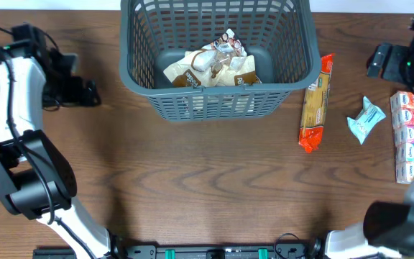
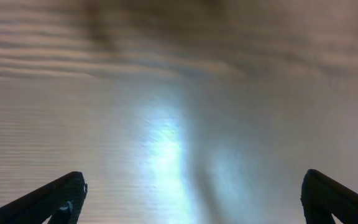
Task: Pack container
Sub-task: 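Reach the right gripper to the orange pasta packet and grasp it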
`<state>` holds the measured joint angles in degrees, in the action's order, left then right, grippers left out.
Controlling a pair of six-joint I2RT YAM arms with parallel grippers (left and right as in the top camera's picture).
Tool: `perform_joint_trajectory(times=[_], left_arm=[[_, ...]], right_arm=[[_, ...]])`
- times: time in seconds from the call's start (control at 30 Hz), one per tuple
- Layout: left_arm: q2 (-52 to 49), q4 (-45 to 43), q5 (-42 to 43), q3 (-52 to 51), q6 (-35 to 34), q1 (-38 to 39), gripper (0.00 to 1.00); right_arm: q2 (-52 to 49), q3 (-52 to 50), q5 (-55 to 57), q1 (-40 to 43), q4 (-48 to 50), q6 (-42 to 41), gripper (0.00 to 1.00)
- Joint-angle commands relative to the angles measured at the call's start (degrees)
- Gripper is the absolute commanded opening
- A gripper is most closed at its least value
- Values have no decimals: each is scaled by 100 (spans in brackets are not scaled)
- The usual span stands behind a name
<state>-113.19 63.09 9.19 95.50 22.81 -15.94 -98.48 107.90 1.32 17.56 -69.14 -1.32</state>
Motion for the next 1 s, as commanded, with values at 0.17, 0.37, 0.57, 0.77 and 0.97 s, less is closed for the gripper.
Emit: perform_joint_trajectory(times=[0.17, 0.37, 0.57, 0.77, 0.97], left_arm=[[4, 114, 90, -144, 382, 358, 99], [4, 291, 90, -144, 573, 431, 99], [4, 376, 90, -144, 566, 431, 99], [4, 376, 90, -144, 566, 431, 99], [4, 369, 90, -144, 566, 431, 99]], right_arm=[[-914, 61, -372, 11, 251, -553, 99], [-1488, 61, -376, -214, 428, -553, 99], [-1899, 59, -376, -450, 638, -553, 99], [-2267, 55, -389, -645, 623, -553, 99], [-2494, 2, -442, -885, 638, -688, 99]])
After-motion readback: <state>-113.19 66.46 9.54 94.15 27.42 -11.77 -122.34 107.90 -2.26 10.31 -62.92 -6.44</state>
